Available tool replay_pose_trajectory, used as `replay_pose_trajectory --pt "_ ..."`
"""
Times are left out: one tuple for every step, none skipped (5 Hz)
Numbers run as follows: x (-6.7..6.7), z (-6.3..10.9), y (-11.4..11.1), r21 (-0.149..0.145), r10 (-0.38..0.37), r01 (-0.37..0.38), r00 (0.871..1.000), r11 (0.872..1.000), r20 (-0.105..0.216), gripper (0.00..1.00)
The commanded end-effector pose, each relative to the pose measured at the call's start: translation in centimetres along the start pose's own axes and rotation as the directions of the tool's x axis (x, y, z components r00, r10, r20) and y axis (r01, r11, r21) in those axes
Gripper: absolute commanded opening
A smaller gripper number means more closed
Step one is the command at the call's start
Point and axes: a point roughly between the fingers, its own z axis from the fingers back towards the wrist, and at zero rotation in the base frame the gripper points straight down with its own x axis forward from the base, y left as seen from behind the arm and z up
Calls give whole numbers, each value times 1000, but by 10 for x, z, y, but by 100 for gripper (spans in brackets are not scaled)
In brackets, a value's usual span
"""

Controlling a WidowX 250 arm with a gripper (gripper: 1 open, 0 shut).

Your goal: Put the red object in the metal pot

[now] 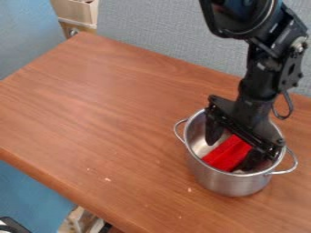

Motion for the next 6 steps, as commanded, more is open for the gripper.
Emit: replay_pose_trajectory --pt "14 13 8 -5 23 -23 998 1000 58 100" --pt "17 9 11 -4 31 -31 998 1000 54 100" --pt "20 7 14 -2 42 -42 998 999 50 100" --pt "24 5 17 0 51 -51 998 999 46 100" --pt "26 3 18 3 51 -51 998 999 44 100" --pt "27 1 17 7 52 -52 998 999 42 100"
